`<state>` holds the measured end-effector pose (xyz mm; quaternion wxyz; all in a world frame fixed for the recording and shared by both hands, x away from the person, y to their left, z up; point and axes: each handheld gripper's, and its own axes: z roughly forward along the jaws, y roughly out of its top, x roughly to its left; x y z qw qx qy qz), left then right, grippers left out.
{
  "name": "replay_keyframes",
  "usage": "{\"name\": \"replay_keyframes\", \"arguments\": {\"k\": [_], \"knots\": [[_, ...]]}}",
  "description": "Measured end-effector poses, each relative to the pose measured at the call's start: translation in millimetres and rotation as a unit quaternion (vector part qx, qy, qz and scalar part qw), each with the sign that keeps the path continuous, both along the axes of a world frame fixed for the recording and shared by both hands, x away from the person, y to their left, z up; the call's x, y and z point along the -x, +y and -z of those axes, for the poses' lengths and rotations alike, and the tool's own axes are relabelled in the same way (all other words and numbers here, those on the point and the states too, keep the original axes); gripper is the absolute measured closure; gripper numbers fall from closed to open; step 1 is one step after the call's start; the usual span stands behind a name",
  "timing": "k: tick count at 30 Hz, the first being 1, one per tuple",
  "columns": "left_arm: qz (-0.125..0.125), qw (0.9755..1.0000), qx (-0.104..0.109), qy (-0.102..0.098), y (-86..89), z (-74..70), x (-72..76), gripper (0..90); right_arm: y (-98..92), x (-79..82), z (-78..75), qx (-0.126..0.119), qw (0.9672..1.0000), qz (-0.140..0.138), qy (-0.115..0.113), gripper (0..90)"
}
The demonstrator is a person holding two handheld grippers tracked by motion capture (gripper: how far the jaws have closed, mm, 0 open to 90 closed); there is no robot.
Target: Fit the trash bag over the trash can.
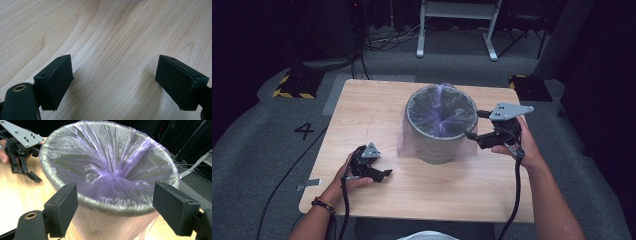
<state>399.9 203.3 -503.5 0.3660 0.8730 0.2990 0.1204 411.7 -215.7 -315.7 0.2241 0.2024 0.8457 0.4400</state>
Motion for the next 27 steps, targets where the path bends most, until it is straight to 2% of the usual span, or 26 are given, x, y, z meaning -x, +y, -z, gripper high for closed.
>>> {"name": "replay_keyframes", "arguments": {"k": [12,27], "knots": [[0.000,1.0000,0.000,0.000,-0.1,0.0,0.2,14.5,-2.5,11.1,9.3,0.016,0.9998,0.004,-0.006,19.9],[0.000,1.0000,0.000,0.000,-0.1,0.0,0.3,14.6,-3.7,23.6,30.3,0.038,0.9992,0.004,0.013,19.9]]}}
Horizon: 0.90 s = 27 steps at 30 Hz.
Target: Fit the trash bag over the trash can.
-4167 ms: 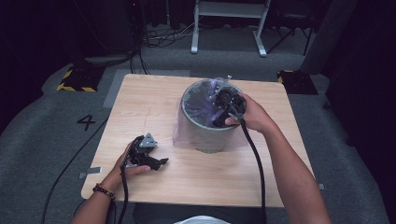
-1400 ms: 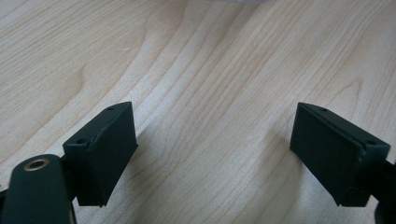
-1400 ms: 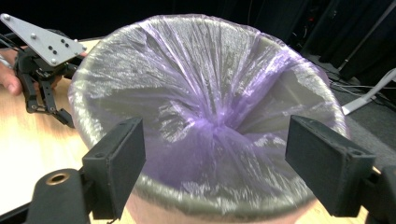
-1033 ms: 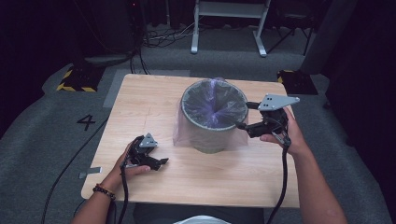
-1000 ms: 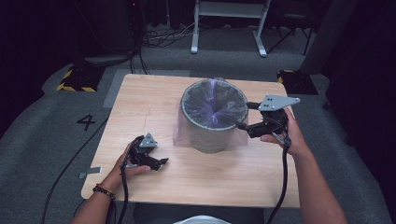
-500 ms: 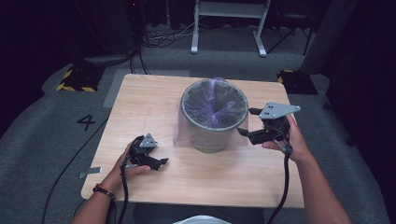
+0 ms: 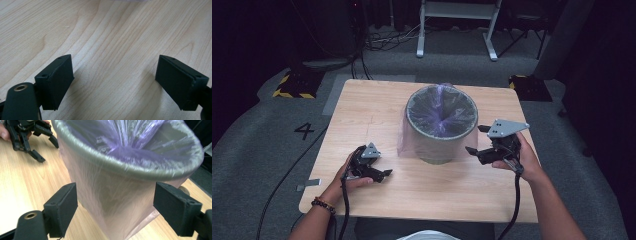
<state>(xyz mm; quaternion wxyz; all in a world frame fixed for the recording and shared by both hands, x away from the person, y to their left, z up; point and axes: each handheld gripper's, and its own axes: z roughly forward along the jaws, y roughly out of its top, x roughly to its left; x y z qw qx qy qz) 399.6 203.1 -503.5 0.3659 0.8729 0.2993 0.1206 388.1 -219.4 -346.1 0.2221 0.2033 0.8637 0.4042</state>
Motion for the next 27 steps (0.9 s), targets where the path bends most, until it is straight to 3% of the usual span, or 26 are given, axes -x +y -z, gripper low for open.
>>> {"name": "replay_keyframes", "arguments": {"k": [11,27], "knots": [[0.000,1.0000,0.000,0.000,0.0,0.0,0.0,14.6,-6.1,5.9,16.5,0.009,0.9998,0.014,0.012,20.1],[0.000,1.0000,0.000,0.000,0.0,0.0,0.0,14.6,-12.4,8.2,58.5,0.039,0.9981,0.030,0.038,19.9]]}}
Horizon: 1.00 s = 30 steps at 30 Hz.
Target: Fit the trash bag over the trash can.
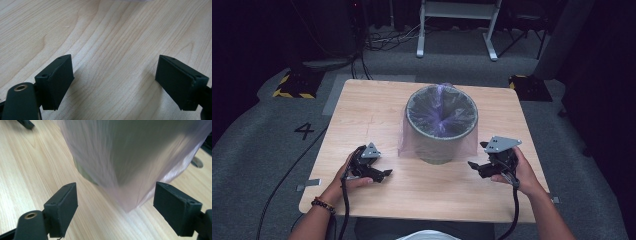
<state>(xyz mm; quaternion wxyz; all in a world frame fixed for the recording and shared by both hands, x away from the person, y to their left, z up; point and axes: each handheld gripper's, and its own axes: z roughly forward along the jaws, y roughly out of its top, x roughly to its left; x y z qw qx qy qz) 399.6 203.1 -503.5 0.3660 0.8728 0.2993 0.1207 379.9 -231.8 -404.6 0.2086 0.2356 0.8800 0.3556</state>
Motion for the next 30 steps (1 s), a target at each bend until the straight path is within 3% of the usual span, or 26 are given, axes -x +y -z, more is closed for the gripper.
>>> {"name": "replay_keyframes", "arguments": {"k": [7,21,30], "knots": [[0.000,1.0000,0.000,0.000,0.0,0.0,0.0,14.6,-7.2,-2.3,21.3,0.012,0.9997,0.019,0.013,19.7],[0.000,1.0000,0.000,0.000,0.0,0.0,0.0,14.6,-15.8,0.7,39.7,0.018,0.9992,0.024,0.025,19.8],[0.000,1.0000,0.000,0.000,0.0,0.0,0.0,14.6,-20.7,3.0,51.0,0.036,0.9984,0.033,0.030,19.3]]}}
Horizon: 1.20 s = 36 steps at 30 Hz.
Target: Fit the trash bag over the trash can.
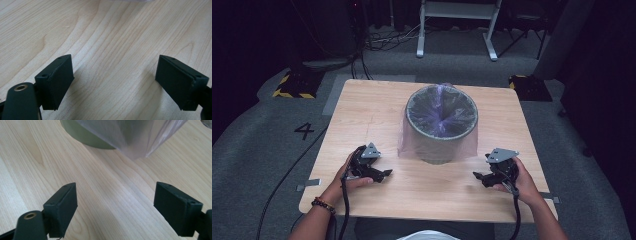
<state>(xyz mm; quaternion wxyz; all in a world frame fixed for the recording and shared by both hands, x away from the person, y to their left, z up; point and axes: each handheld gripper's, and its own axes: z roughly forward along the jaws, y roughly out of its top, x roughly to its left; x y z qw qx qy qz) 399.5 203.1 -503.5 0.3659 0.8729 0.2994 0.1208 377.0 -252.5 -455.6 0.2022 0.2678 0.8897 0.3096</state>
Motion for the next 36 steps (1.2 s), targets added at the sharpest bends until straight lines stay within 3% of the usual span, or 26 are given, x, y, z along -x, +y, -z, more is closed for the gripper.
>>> {"name": "replay_keyframes", "arguments": {"k": [16,26,36], "knots": [[0.000,1.0000,0.000,0.000,0.0,0.0,0.0,14.6,-16.3,8.4,14.7,-0.009,0.9999,0.012,0.004,19.3],[0.000,1.0000,0.000,0.000,0.0,0.0,0.0,14.6,-34.1,11.8,22.7,-0.022,0.9990,0.039,0.007,19.3],[0.000,1.0000,0.000,0.000,0.0,0.0,0.0,14.7,-57.4,13.2,32.0,-0.048,0.9956,0.079,0.017,19.3]]}}
